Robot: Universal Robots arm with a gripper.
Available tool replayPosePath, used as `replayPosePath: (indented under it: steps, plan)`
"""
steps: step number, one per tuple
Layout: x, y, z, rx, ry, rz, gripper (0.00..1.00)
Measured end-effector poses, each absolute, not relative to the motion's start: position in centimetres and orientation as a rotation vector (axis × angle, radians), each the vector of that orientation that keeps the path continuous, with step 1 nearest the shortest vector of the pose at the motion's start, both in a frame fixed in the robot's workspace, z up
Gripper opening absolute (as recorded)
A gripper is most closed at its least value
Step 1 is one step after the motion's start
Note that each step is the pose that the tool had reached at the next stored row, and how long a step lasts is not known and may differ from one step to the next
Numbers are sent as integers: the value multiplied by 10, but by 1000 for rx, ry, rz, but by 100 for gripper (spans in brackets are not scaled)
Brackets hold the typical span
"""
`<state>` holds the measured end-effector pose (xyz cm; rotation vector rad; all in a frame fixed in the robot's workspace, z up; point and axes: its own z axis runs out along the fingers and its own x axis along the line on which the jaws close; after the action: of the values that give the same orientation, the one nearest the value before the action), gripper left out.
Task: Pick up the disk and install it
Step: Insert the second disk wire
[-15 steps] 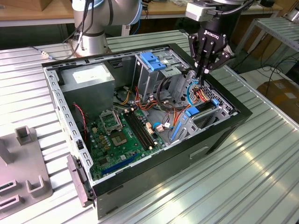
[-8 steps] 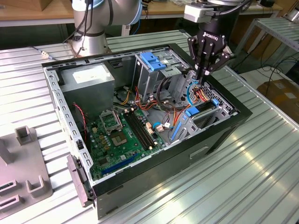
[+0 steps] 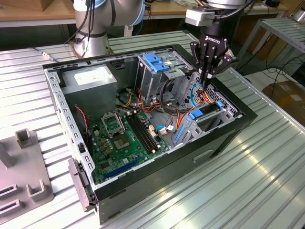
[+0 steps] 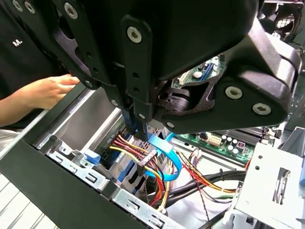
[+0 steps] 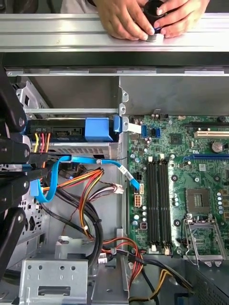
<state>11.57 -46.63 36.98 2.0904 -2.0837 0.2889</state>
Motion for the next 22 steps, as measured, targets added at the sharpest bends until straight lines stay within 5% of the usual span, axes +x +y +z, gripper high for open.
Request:
replayPosePath:
  steps: [15, 22]
  plan:
    - [112, -502, 363, 2161, -2151, 164, 16]
    - [112, -502, 363, 2162, -2152, 162, 16]
